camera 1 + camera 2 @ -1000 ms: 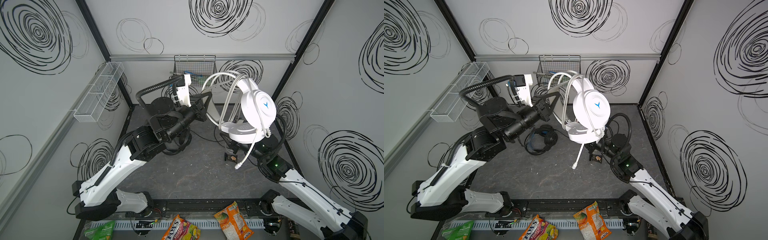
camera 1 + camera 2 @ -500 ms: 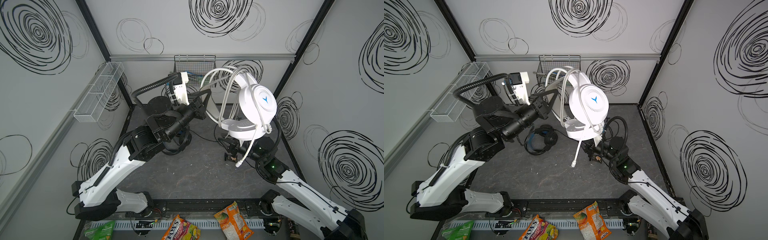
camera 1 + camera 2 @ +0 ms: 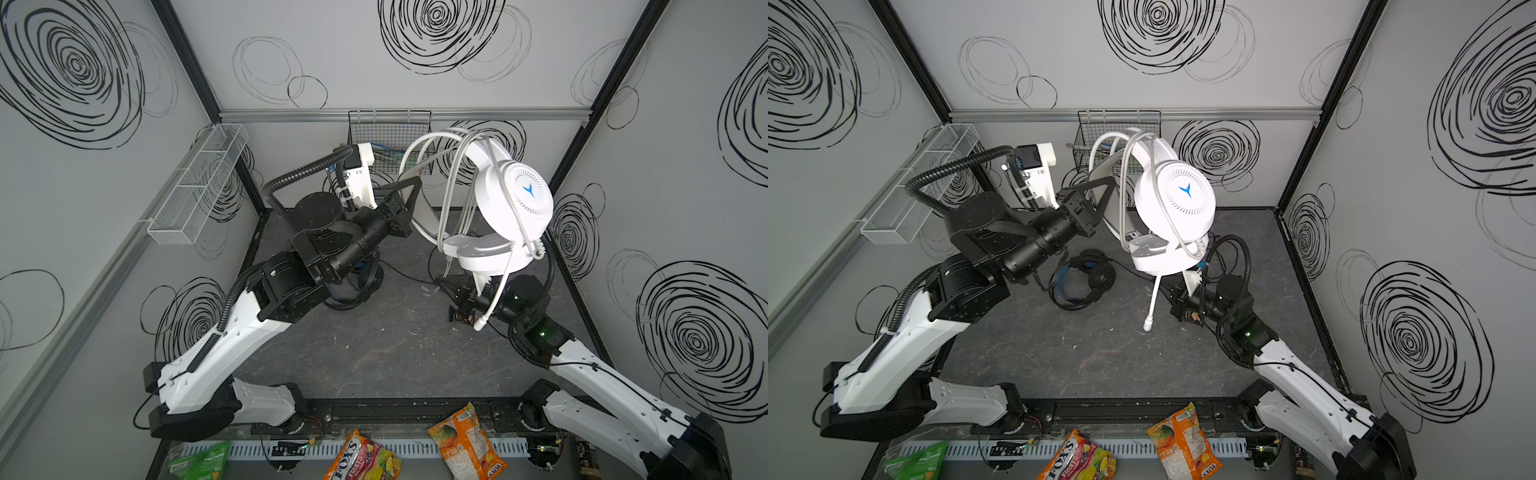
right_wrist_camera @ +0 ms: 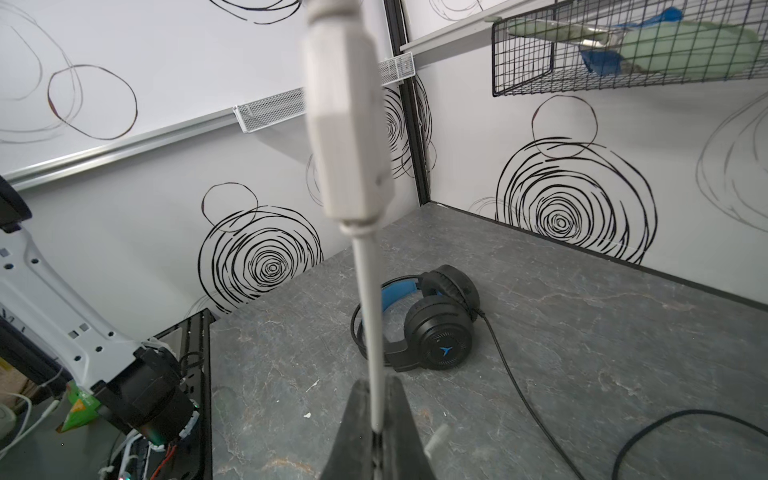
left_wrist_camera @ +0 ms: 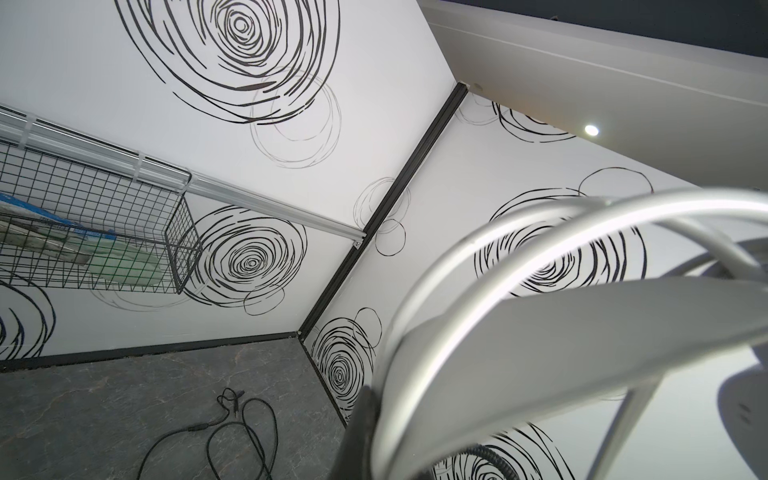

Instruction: Wrap the headphones

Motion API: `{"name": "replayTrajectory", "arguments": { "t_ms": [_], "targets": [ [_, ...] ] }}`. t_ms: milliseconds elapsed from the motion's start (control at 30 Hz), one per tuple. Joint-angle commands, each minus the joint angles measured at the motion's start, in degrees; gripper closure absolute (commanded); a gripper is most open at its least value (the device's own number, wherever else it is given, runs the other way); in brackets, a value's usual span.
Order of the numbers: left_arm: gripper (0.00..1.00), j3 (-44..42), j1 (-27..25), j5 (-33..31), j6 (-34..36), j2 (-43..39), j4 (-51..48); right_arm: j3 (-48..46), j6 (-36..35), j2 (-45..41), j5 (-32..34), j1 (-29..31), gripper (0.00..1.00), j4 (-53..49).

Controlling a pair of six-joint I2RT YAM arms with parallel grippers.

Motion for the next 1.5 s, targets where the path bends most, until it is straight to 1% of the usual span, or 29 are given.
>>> {"name": "replayTrajectory", "arguments": {
  "t_ms": [0, 100, 167, 267, 400, 600, 700, 800, 933, 1033, 1200, 1300, 1367, 1467],
  "targets": [
    [1.00, 2.2, 0.7, -2.8, -4.3, -0.4, 9.2, -0.6, 0.6, 0.1, -2.7, 0.1, 1.00, 1.1],
    [1.00, 0.2, 1.8, -4.5, -5.9, -1.2, 9.9, -0.5, 0.0, -0.8, -3.4, 0.8, 1.00, 0.0],
    [1.00, -1.4, 3.1, -5.4, -7.6, -1.6, 10.3, -0.4, -1.5, -1.7, -2.2, 2.4, 1.00, -2.3],
    [1.00, -2.8, 5.5, -7.0, -10.2, -1.7, 10.9, -0.2, -4.1, -3.4, 1.7, 6.5, 1.00, -6.9],
    [1.00, -3.0, 8.3, -9.2, -12.6, -0.5, 11.2, 0.4, -6.5, -5.2, 8.3, 13.8, 1.00, -12.2],
    [1.00, -2.2, 11.2, -11.8, -10.9, 2.0, 9.6, 2.9, -8.7, -6.3, 15.0, 21.6, 1.00, -17.5],
    [1.00, -4.4, 12.9, -14.3, -10.2, 2.1, 10.1, 5.4, -10.9, -5.5, 19.2, 25.5, 1.00, -20.7],
    [1.00, -6.3, 14.9, -15.8, -9.1, 2.7, 9.8, 8.6, -13.3, -3.7, 21.4, 28.7, 1.00, -23.9],
    [1.00, -7.4, 16.4, -18.4, -3.7, 3.9, 8.4, 14.4, -16.3, -1.6, 24.8, 33.2, 1.00, -29.0],
    [1.00, -9.8, 17.9, -20.1, -0.2, 4.2, 7.7, 19.8, -17.9, -0.8, 27.3, 35.7, 1.00, -32.6],
    [1.00, -15.3, 19.0, -21.9, 6.0, 4.2, 7.3, 27.9, -21.7, 0.1, 29.0, 36.4, 1.00, -37.4],
    [1.00, -16.3, 18.7, -22.5, 7.5, 4.6, 3.3, 33.3, -24.5, 2.2, 30.8, 36.3, 1.00, -41.6],
    [1.00, -17.7, 18.3, -21.6, 9.0, 4.2, 2.2, 35.7, -25.7, 3.5, 32.8, 36.4, 1.00, -43.4],
    [1.00, -20.1, 16.6, -22.2, 12.7, 3.2, 0.8, 38.1, -26.6, 4.8, 35.4, 36.3, 1.00, -44.2]
  ]
}}
